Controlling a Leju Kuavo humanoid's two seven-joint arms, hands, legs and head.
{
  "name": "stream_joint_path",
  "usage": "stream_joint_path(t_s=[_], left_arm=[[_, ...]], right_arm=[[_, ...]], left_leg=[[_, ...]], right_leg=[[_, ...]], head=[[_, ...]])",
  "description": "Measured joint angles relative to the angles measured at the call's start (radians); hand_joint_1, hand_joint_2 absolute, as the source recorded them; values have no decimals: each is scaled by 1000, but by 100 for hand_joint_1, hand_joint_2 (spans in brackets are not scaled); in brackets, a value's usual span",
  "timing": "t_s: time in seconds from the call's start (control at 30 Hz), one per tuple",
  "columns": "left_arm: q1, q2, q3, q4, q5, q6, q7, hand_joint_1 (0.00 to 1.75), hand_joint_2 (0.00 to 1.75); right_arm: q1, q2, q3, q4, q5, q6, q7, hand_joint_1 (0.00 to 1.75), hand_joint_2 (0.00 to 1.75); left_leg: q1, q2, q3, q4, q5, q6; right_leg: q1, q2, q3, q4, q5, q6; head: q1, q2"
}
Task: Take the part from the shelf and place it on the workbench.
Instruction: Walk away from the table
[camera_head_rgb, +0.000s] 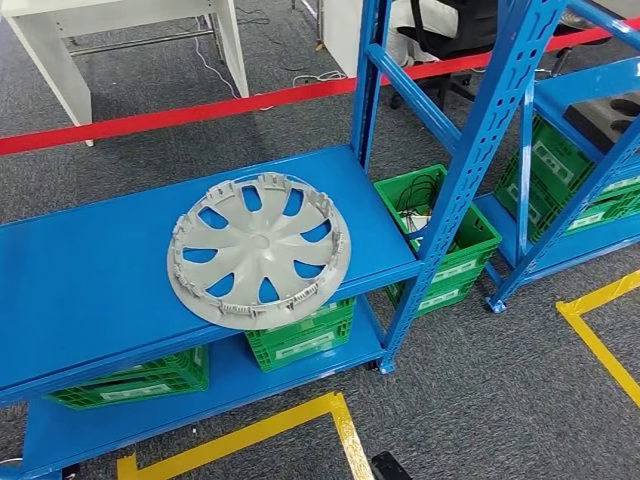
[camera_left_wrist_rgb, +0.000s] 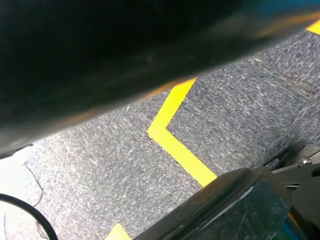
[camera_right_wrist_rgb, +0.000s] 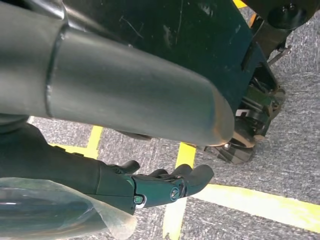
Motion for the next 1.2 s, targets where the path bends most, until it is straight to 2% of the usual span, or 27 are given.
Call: stream_joint_path(t_s=[0.1,0.13,0.23,0.27,0.3,0.33,0.4,0.43,0.47,0.5,0.53,0.57,0.6,0.63,0.67,0.7,0.73,0.8,0.87,0.9,0.93,0.97,1.0,1.07,1.1,1.13,1.2], left_arm=[[0,0,0,0,-7,-1,7,0,0],[0,0,0,0,-9,-1,9,0,0],[0,3,0,0,-12,0,12,0,0],[0,2,-1,0,-12,0,12,0,0],[-2,1,-1,0,-12,1,12,0,0],[-3,1,-1,0,-13,1,13,0,0],[-5,0,-1,0,-13,2,13,0,0],[-5,0,-2,0,-13,2,13,0,0],[-5,-1,-2,0,-13,2,13,0,0],[-4,-1,-3,0,-14,2,13,0,0],[-4,-2,-3,0,-15,1,13,0,0],[-4,-2,-4,0,-16,1,13,0,0],[-6,-1,-4,0,-18,2,14,0,0],[-7,-1,-5,0,-20,2,14,0,0],[-7,0,-5,0,-21,2,14,0,0],[-6,0,-5,0,-22,3,14,0,0],[-4,1,-6,0,-22,3,15,0,0],[-3,2,-6,0,-22,4,17,0,0],[-8,1,-7,0,-22,4,17,0,0],[-11,1,-7,0,-22,4,17,0,0],[-11,0,-7,0,-22,4,17,0,0],[-9,0,-7,0,-22,4,17,0,0],[-7,0,-7,0,-22,4,17,0,0],[-4,1,-7,0,-22,4,17,0,0],[-3,1,-7,0,-22,4,16,0,0],[-3,2,-7,0,-22,4,16,0,0],[-1,2,-8,0,-22,5,16,0,0]], right_arm=[[0,0,0,0,10,5,-3,0,0],[0,0,0,0,14,6,-3,0,0],[-2,2,0,-2,21,7,-3,0,0],[-2,2,0,-2,23,6,-4,0,0],[-4,3,0,-2,25,6,-4,0,0],[-4,3,0,-2,26,6,-4,0,0],[-2,3,0,-2,27,6,-4,0,0],[0,3,0,-2,27,6,-3,0,0],[1,3,0,-2,28,6,-3,0,0],[2,3,0,-2,28,6,-2,0,0],[2,3,0,-2,28,6,-2,0,0],[2,3,0,-2,28,6,-2,0,0],[2,3,0,-3,28,7,-2,0,0],[1,3,0,-3,28,8,-2,0,0],[1,2,0,-3,28,8,-2,0,0],[1,2,0,-3,28,8,-2,0,0],[0,2,0,-3,29,8,-2,0,0],[0,2,0,-3,29,8,-3,0,0],[2,3,0,-3,29,9,-3,0,0],[3,2,0,-3,29,9,-3,0,0],[4,2,0,-3,29,9,-2,0,0],[4,2,0,-3,29,9,-2,0,0],[4,2,0,-3,29,9,-2,0,0],[2,2,0,-3,25,9,-2,0,0],[0,2,0,-3,20,9,-3,0,0],[-2,2,-1,-3,14,9,-3,0,0],[-4,3,-2,-4,5,9,-3,0,0]], left_leg=[[0,0,0,0,0,0],[-1,0,-1,1,-2,4],[-2,-5,11,-21,3,25],[0,-10,24,-41,11,30],[3,-15,36,-59,20,35],[6,-21,44,-71,27,37],[7,-37,46,-74,29,38],[8,-47,46,-73,28,37],[10,-59,46,-70,27,34],[13,-71,46,-66,24,28],[17,-84,46,-58,19,20],[18,-96,42,-48,13,10],[19,-107,36,-36,7,1],[20,-117,29,-27,3,-8],[20,-127,23,-21,2,-15],[22,-137,19,-19,3,-20],[24,-135,17,-18,3,-24],[22,-90,-2,23,-20,-31],[19,-33,-63,144,-77,-35],[20,-21,-99,215,-105,-36],[20,-17,-126,265,-118,-35],[20,-16,-135,281,-112,-33],[19,-14,-124,255,-86,-29],[13,-6,-60,125,-17,-14],[9,0,-29,63,3,-7],[5,6,-9,22,11,-2],[-1,9,-1,0,5,4]], right_leg=[[0,0,0,0,0,0],[-1,-1,1,-2,1,3],[-6,-6,15,-19,4,17],[-5,3,15,-12,-5,19],[-4,17,4,16,-23,20],[-5,34,-21,68,-50,20],[-6,55,-94,202,-102,24],[-8,57,-121,244,-108,26],[-10,58,-132,249,-93,29],[-14,61,-122,214,-59,33],[-20,72,-96,150,-16,37],[-25,95,-68,86,12,42],[-30,115,-46,39,27,40],[-31,130,-34,16,29,34],[-30,135,-31,15,22,25],[-29,124,-30,17,22,13],[-28,113,-28,18,23,5],[-27,89,-25,17,23,-10],[-22,58,-23,17,19,-20],[-19,41,-22,17,16,-23],[-16,25,-21,17,14,-26],[-14,13,-19,17,12,-27],[-12,3,-16,17,9,-27],[-9,-10,-9,16,3,-24],[-8,-15,-7,16,-1,-20],[-7,-18,-7,15,-3,-14],[-6,-24,-3,10,-3,-2]], head=[[0,0],[0,0],[-1,0],[0,0],[2,0],[5,0],[10,0],[11,0],[12,0],[13,0],[13,0],[15,0],[16,0],[16,0],[16,0],[15,0],[14,0],[8,0],[1,0],[0,0],[0,0],[0,0],[0,0],[0,0],[0,0],[1,0],[1,0]])
